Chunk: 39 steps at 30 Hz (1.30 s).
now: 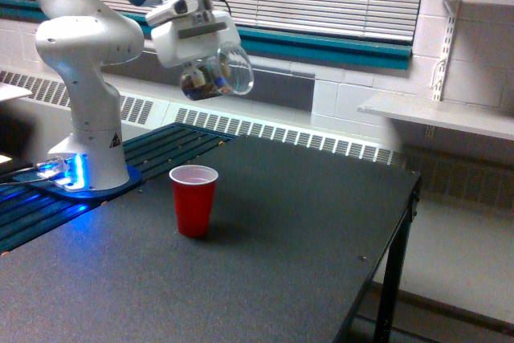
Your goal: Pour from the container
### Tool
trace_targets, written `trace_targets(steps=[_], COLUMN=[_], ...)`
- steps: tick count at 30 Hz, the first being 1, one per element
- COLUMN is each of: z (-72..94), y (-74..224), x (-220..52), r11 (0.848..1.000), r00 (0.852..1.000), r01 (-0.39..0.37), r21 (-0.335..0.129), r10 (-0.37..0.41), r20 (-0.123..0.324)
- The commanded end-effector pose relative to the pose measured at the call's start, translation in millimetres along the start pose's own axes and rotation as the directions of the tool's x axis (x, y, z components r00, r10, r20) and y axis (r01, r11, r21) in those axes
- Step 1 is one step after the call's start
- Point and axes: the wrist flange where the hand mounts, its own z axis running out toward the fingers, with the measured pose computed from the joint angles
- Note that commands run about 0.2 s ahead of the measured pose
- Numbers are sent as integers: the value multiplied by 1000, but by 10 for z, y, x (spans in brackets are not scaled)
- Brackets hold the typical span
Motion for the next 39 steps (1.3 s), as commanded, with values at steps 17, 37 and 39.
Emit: trace_targets(steps=[17, 37, 39], z=[342, 107, 80], y=[306, 347, 389], x=[26, 7, 27], r11=[997, 994, 992], r00=[992, 990, 989], r01=[-66, -108, -120], r21=[-40, -33, -32], r10=[70, 110, 122], r20=[104, 88, 86])
